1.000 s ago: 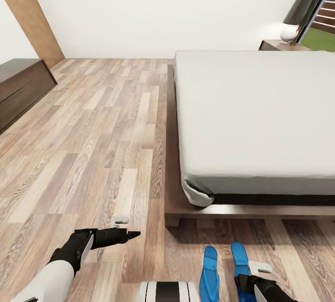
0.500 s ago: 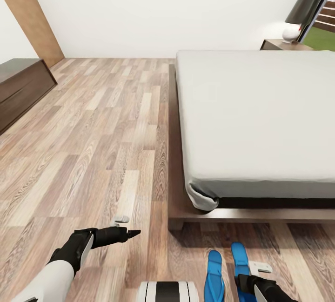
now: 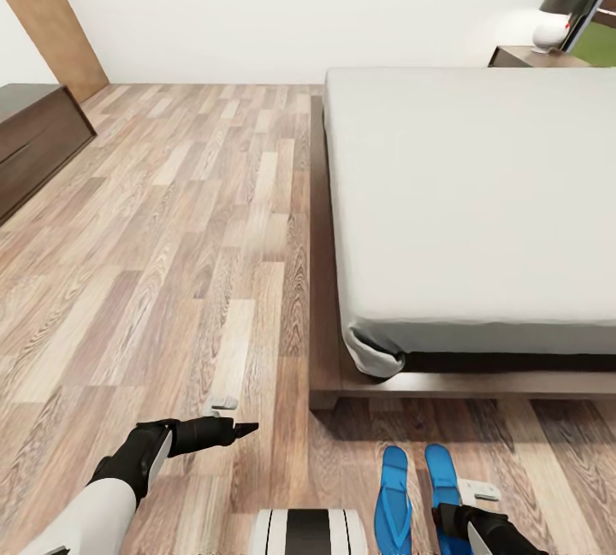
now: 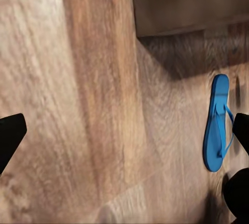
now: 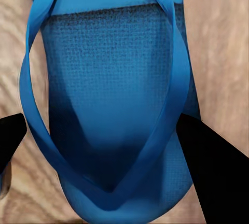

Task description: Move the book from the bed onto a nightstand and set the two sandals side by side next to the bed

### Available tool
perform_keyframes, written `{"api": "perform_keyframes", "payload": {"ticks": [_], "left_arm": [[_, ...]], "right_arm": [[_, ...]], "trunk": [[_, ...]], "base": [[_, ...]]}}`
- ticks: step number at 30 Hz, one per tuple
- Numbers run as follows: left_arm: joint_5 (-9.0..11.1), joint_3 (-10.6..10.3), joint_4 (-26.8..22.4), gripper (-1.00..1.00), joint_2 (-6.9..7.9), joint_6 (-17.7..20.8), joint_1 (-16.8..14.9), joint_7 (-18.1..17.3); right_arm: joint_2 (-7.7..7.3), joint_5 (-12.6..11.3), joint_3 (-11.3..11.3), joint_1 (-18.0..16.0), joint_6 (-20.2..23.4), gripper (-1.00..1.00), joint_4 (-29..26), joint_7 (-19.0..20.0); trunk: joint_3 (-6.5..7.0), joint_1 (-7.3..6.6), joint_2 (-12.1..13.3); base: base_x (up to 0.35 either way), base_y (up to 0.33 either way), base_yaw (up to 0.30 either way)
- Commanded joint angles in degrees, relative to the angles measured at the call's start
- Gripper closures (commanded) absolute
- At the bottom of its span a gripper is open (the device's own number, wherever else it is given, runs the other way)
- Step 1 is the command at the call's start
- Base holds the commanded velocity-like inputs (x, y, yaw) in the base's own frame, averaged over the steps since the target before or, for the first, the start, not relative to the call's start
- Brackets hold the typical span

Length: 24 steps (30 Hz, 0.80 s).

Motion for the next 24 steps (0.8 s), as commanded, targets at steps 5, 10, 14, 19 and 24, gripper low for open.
{"api": "perform_keyframes", "payload": {"ticks": [5,10,14,19,24], "left_arm": [[-0.36,0.46,-0.09,-1.00,-0.06,0.55,-0.04,-0.45],[-0.36,0.46,-0.10,-1.00,-0.06,0.55,-0.04,-0.46],[-0.36,0.46,-0.10,-1.00,-0.06,0.55,-0.04,-0.46],[-0.36,0.46,-0.10,-1.00,-0.05,0.55,-0.04,-0.46],[-0.36,0.46,-0.10,-1.00,-0.06,0.55,-0.04,-0.46]], "right_arm": [[0.07,0.56,-0.39,-0.08,1.54,1.00,-4.00,-0.04],[0.03,0.54,-0.39,-0.10,5.58,1.00,-8.22,0.19],[0.07,0.55,-0.27,-0.10,5.75,1.00,-8.53,0.34],[0.08,0.56,-0.21,-0.10,5.76,1.00,-8.57,0.33],[0.08,0.56,-0.21,-0.10,5.76,1.00,-8.57,0.39]], "trunk": [[-0.71,0.06,-0.06],[-0.71,0.06,-0.06],[-0.71,0.06,-0.06],[-0.71,0.06,-0.06],[-1.15,0.12,-0.08]], "base": [[0.000,0.000,0.000],[0.000,0.000,0.000],[0.000,0.000,0.000],[0.000,0.000,0.000],[0.000,0.000,0.000]]}}
